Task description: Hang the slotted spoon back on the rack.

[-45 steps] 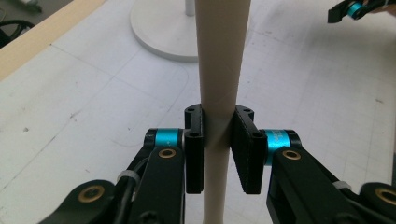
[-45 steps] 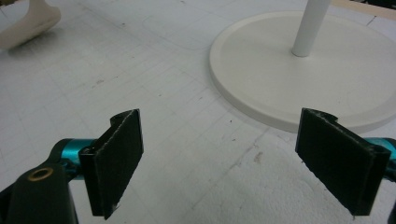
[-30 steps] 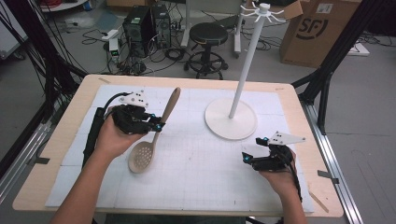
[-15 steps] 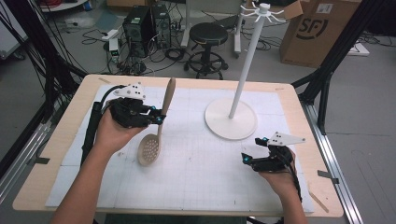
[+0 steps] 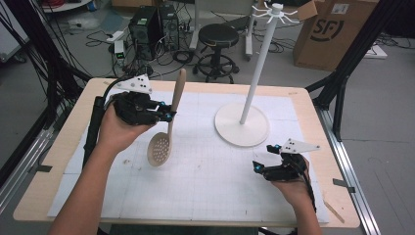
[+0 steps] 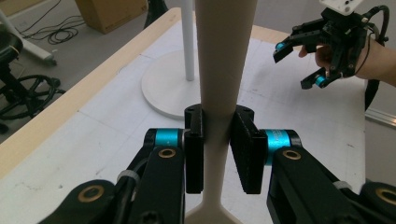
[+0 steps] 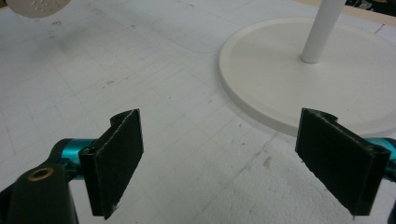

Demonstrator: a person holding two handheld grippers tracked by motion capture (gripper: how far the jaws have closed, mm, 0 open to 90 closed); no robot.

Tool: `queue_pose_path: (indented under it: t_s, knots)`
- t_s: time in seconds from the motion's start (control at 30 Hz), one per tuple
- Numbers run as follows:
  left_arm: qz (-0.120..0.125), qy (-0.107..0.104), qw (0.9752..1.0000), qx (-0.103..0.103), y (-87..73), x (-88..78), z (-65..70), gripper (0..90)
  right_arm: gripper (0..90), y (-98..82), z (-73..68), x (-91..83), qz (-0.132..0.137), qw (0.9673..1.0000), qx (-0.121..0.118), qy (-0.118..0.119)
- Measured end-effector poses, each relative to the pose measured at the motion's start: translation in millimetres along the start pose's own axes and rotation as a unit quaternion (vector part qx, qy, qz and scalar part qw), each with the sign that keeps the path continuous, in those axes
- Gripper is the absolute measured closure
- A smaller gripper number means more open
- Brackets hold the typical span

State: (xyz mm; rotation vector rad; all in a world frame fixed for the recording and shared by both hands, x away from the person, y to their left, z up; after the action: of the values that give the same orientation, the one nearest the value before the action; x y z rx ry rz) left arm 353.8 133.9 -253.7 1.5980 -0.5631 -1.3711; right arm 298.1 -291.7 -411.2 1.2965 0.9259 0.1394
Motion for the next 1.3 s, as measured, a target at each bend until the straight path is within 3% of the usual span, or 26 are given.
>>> queue_pose_path:
  t_s: [0.4, 0.5, 0.8, 1.3]
  knots:
    - [0.014, -0.024, 0.9996, -0.007, 12.7, 6.3, -8.2, 75.7, 13.8, -0.4, 0.1, 2.0, -0.001, 1.0000, 0.001, 0.005]
    - [0.012, -0.022, 0.9996, -0.012, 16.1, 9.8, -10.4, 75.6, 13.8, -0.2, 0.0, 2.1, -0.001, 1.0000, -0.002, 0.007]
    - [0.006, -0.016, 0.9998, 0.009, 41.6, 27.0, -14.0, 75.6, 13.8, -0.7, -0.3, 3.0, -0.001, 0.9999, 0.001, 0.011]
    - [0.017, -0.016, 0.9997, -0.001, 73.2, 36.6, -21.9, 75.6, 13.8, -1.4, -2.1, 4.7, 0.001, 0.9998, 0.004, 0.018]
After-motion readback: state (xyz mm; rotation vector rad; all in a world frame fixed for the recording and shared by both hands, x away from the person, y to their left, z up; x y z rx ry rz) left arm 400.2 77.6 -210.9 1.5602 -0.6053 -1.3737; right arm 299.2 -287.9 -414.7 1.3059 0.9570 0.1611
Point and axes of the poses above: each handheld gripper's, and its own axes: x roughly forward along the jaws, y roughly out of its top, z roughly to its right, the point moved 1 cm from there along x, roughly forward along the jaws, and after that the axes turned 6 degrees about -y, right-handed, at the moved point
